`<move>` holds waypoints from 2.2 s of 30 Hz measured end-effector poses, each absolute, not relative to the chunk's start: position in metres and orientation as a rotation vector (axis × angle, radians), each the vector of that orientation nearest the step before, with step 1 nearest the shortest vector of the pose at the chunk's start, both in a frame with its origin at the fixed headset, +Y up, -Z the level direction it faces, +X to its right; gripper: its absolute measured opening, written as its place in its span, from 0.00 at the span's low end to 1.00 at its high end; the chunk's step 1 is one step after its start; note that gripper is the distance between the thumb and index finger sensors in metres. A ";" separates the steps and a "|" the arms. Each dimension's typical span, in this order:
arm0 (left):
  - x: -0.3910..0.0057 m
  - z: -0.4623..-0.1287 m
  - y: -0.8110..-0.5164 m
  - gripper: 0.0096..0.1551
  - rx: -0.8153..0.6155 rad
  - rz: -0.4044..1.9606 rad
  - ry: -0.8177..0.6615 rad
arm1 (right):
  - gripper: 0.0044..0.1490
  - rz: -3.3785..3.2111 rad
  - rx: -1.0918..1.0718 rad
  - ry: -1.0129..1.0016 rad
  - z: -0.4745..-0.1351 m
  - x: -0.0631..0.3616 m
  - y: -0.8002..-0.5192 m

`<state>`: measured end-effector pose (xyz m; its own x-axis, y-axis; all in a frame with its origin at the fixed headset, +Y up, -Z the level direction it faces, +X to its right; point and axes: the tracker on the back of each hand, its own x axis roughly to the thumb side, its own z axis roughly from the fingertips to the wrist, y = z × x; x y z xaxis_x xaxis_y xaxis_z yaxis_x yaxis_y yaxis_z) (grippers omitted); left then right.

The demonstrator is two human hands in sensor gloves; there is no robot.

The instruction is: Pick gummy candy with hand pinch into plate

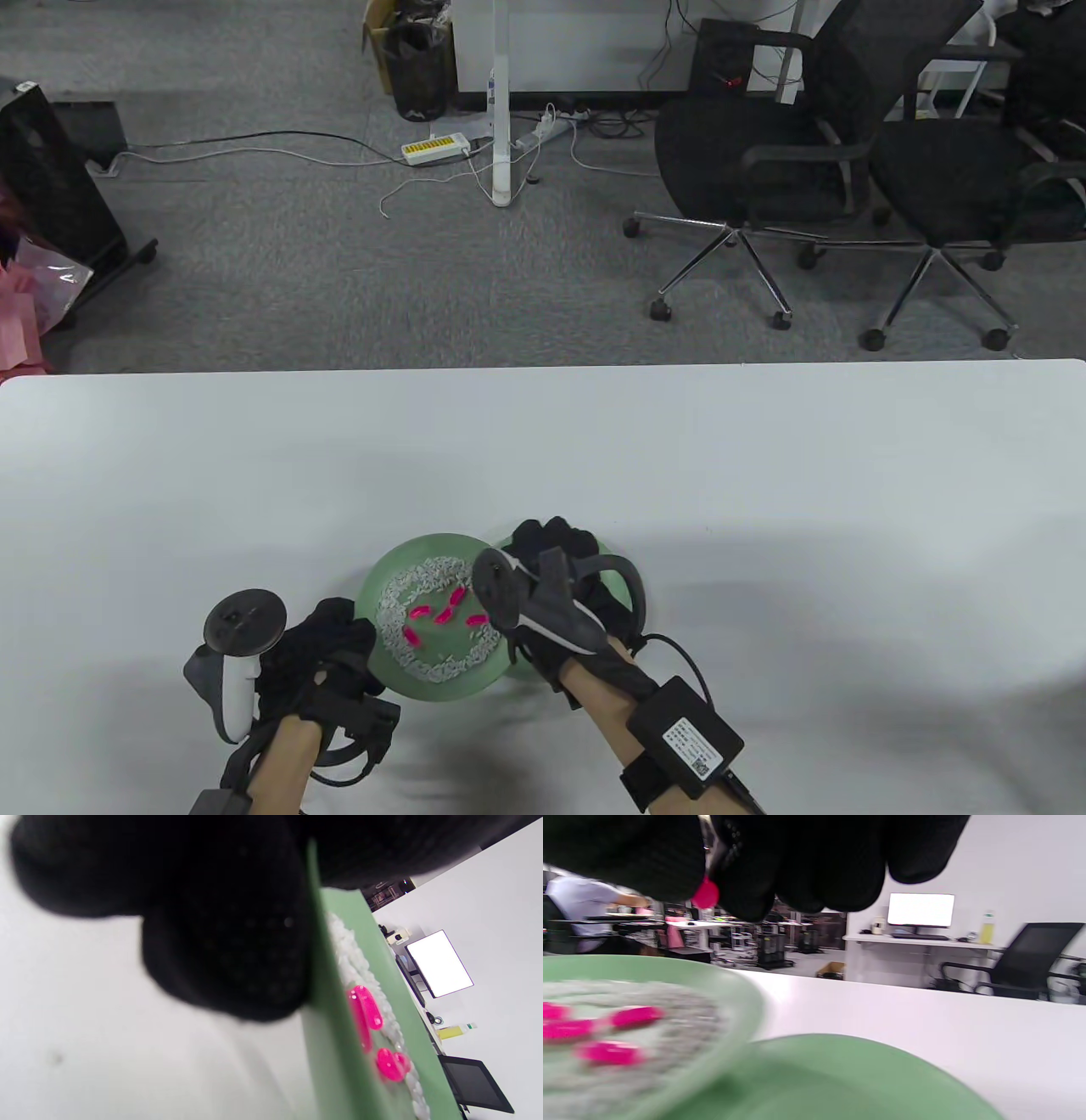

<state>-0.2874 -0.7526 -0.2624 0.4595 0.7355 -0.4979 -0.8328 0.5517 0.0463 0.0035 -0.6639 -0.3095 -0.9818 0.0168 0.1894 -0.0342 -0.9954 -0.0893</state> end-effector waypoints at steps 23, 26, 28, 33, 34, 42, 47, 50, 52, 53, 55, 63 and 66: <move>-0.306 -0.267 -0.766 0.28 -0.214 1.017 0.536 | 0.27 3.290 0.246 0.251 -0.326 0.022 -0.752; -0.308 -0.267 -0.766 0.28 -0.213 1.019 0.538 | 0.30 3.260 0.210 0.216 -0.328 0.026 -0.745; -0.307 -0.267 -0.766 0.28 -0.214 1.018 0.538 | 0.31 3.193 0.152 0.082 -0.328 0.030 -0.733; -0.304 -0.267 -0.767 0.28 -0.220 1.011 0.539 | 0.31 2.920 0.089 -0.110 -0.319 0.015 -0.697; -0.304 -0.267 -0.768 0.28 -0.220 1.012 0.539 | 0.31 2.892 0.107 -0.085 -0.317 0.005 -0.692; -0.300 -0.266 -0.770 0.28 -0.224 1.012 0.533 | 0.29 3.099 0.194 0.010 -0.311 -0.053 -0.699; -0.298 -0.267 -0.769 0.28 -0.233 1.029 0.521 | 0.26 3.121 0.240 0.028 -0.316 -0.060 -0.707; -0.299 -0.268 -0.770 0.28 -0.246 1.057 0.521 | 0.26 3.152 0.268 0.020 -0.317 -0.062 -0.710; -0.300 -0.268 -0.771 0.29 -0.255 1.060 0.521 | 0.26 3.157 0.291 -0.003 -0.317 -0.064 -0.711; -0.300 -0.268 -0.771 0.29 -0.250 1.063 0.520 | 0.28 3.167 0.304 -0.014 -0.316 -0.064 -0.711; -0.300 -0.267 -0.769 0.29 -0.241 1.072 0.522 | 0.29 3.174 0.378 -0.035 -0.315 -0.067 -0.711; -0.299 -0.267 -0.766 0.29 -0.220 1.092 0.515 | 0.25 3.199 0.548 -0.127 -0.311 -0.077 -0.713; -0.299 -0.267 -0.768 0.29 -0.230 1.096 0.512 | 0.27 3.216 0.565 0.009 -0.316 -0.080 -0.716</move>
